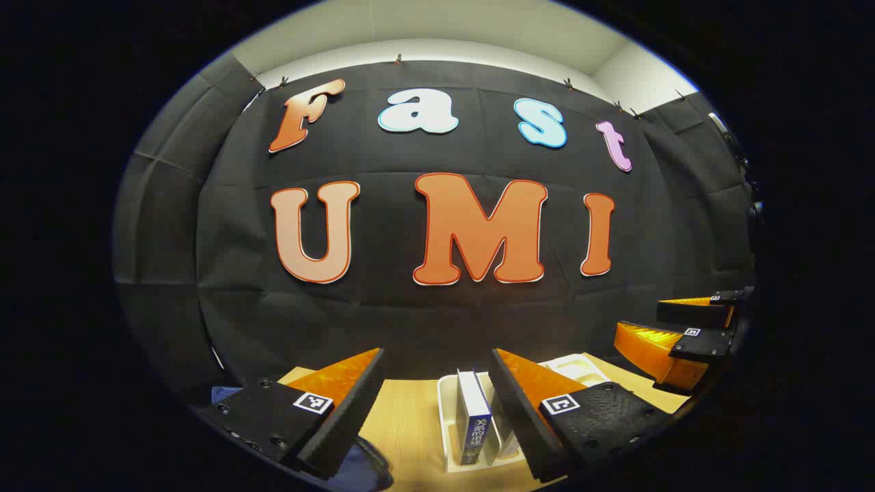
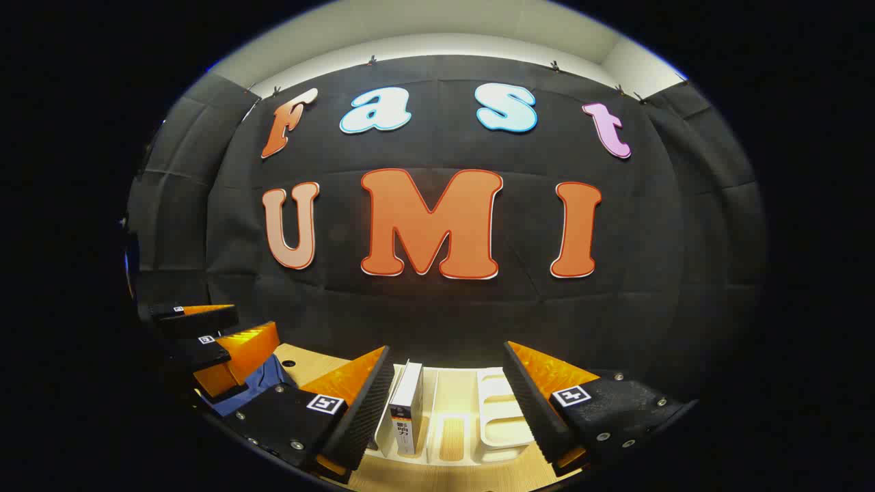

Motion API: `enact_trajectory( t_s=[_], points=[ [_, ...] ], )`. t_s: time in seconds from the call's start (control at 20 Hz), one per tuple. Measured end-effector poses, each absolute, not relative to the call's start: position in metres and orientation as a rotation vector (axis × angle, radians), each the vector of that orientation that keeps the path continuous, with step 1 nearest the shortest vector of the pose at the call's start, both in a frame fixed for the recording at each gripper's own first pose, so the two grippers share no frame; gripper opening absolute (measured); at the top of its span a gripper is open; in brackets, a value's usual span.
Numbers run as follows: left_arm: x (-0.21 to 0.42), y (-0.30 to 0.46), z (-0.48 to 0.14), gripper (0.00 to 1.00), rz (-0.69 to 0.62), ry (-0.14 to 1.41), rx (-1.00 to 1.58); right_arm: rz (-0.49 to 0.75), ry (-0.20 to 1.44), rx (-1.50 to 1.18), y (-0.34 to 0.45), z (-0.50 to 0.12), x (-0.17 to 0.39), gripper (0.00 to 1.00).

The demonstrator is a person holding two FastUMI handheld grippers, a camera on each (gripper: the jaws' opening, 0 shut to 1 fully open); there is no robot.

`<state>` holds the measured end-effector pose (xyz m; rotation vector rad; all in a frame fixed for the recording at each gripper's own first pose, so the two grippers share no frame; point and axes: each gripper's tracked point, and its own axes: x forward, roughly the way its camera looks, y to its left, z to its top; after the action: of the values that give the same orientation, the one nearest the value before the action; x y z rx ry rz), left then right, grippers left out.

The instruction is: Open the schoolbag, grab two books from the bookshelf and put them into the schoolbag.

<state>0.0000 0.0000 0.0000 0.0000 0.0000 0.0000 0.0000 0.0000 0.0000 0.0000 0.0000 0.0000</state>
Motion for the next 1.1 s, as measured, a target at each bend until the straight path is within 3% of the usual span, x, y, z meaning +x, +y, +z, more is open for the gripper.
enact_trajectory(
  t_s=[1.1],
  points=[
    [-0.023,0.024,-0.01,0.95,0.058,0.03,0.026,0.058,0.026,0.016,0.022,-0.011,-0.006,0.95]
  ],
)
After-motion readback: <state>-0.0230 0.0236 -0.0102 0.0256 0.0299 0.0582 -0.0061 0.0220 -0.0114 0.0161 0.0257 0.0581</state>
